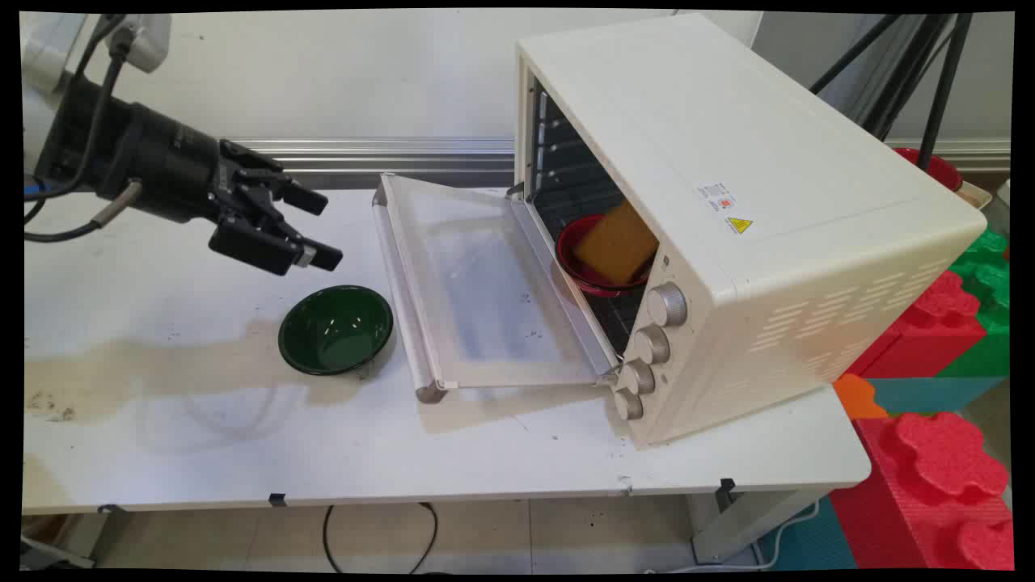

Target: Close the oven

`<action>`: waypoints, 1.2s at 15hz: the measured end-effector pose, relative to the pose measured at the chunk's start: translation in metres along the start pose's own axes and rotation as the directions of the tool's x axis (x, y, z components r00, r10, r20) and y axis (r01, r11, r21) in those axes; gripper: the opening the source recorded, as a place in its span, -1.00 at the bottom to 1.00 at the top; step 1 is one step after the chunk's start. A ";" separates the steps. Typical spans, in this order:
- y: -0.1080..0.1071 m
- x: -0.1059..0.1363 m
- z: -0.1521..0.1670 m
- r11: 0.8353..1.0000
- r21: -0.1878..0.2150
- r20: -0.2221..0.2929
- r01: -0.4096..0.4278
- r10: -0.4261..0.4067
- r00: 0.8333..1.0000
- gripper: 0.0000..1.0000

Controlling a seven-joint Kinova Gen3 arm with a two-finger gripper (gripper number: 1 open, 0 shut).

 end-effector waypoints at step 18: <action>-0.009 -0.027 0.073 1.000 0.008 0.098 -0.023 0.023 0.995 1.00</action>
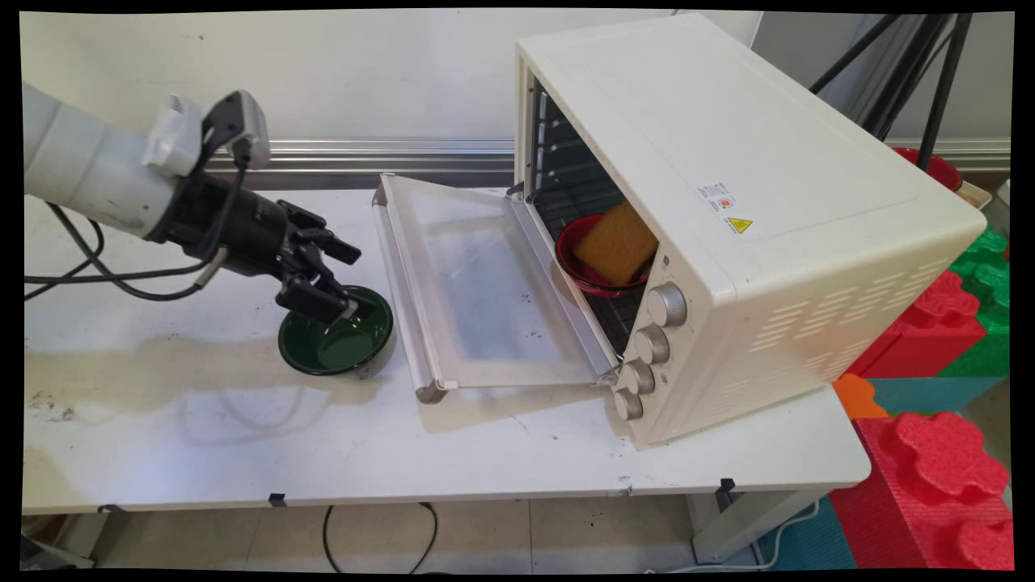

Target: Close the oven

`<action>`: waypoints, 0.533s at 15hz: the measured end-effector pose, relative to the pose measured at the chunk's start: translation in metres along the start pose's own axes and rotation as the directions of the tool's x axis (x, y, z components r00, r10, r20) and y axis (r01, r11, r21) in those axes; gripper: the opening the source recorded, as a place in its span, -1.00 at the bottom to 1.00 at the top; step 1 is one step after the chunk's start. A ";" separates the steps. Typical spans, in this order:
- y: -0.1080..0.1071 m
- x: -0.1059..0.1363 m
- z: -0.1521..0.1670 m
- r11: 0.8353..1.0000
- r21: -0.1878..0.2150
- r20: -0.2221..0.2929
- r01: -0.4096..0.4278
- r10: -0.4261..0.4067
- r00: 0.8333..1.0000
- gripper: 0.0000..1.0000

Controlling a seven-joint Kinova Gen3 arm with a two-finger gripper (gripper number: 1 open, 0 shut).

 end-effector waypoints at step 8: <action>-0.009 -0.013 0.015 0.999 -0.013 0.042 -0.040 0.040 0.998 1.00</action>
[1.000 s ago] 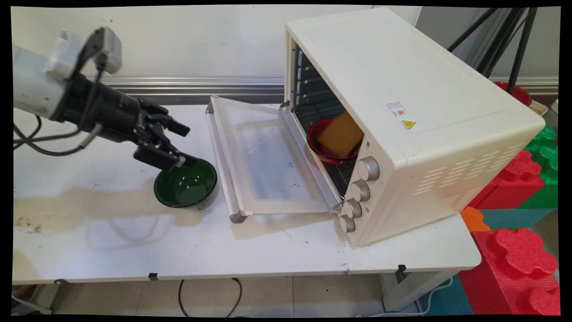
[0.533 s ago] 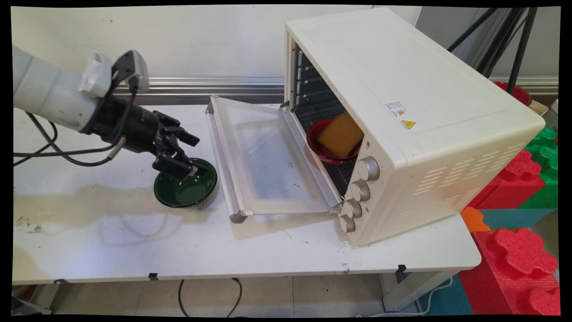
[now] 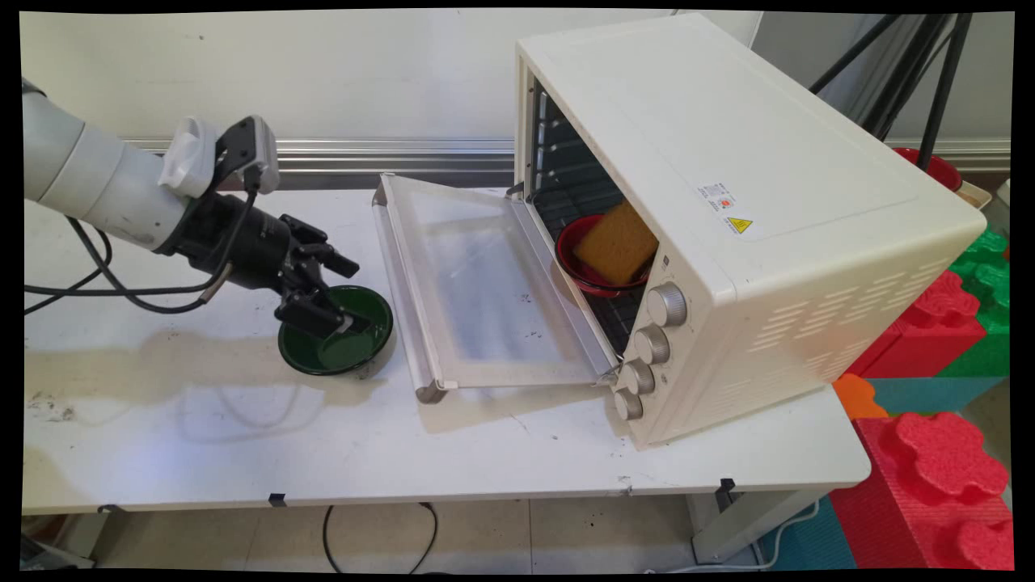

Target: Close the oven

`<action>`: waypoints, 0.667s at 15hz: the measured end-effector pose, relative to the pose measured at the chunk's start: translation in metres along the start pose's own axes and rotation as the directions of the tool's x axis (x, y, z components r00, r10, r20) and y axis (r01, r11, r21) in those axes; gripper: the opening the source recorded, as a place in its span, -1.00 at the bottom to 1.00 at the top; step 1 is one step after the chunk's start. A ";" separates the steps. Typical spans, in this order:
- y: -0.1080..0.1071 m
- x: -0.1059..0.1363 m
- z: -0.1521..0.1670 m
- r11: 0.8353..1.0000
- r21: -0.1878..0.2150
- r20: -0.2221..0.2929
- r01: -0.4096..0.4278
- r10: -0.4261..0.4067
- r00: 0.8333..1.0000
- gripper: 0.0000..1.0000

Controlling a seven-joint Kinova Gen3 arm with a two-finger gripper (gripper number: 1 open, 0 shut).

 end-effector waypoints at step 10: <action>-0.008 -0.017 0.012 0.997 -0.023 0.060 -0.069 0.070 0.996 1.00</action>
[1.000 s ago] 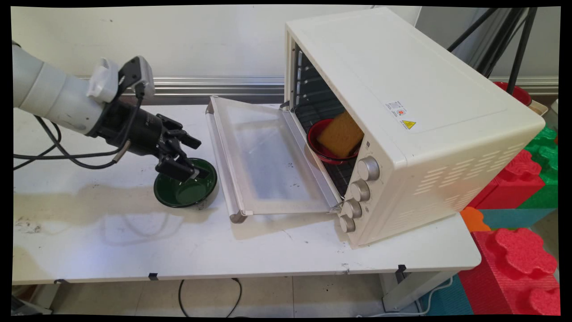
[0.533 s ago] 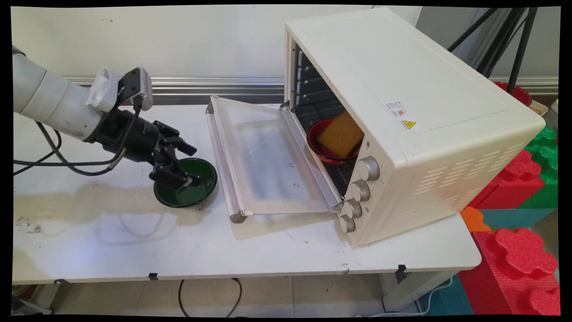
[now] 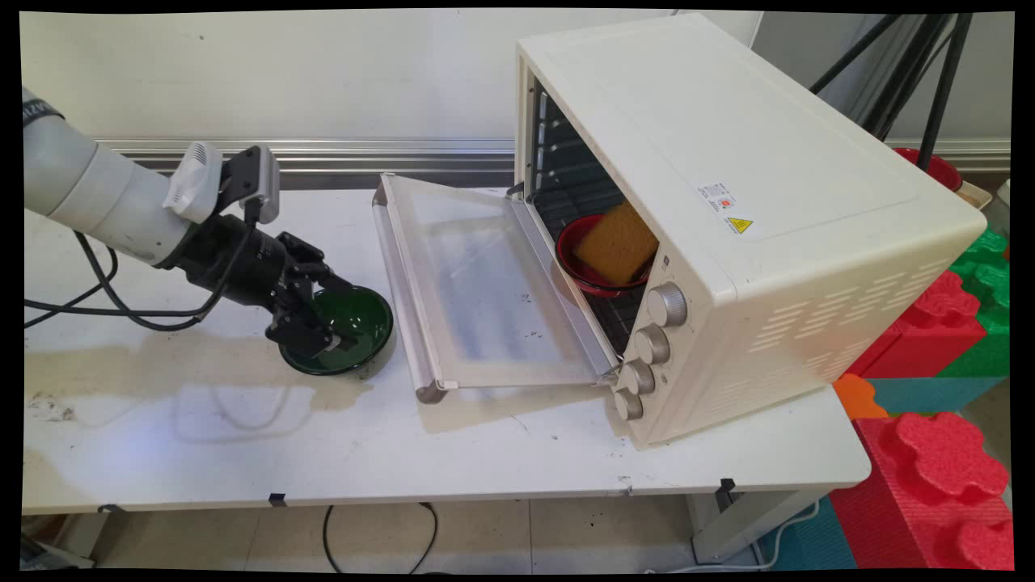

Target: Close the oven

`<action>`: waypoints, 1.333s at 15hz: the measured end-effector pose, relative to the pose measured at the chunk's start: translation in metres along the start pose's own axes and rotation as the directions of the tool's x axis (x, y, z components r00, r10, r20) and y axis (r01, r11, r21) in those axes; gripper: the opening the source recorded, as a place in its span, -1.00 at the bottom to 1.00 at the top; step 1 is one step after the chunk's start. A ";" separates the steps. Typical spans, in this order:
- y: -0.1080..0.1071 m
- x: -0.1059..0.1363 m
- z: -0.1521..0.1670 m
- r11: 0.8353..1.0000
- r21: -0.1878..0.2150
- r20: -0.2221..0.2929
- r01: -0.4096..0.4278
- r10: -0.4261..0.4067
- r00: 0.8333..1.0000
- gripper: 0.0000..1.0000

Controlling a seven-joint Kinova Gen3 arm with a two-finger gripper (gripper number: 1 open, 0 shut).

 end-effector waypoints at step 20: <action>-0.008 0.010 0.059 0.999 0.028 0.009 -0.021 0.021 1.000 -1.00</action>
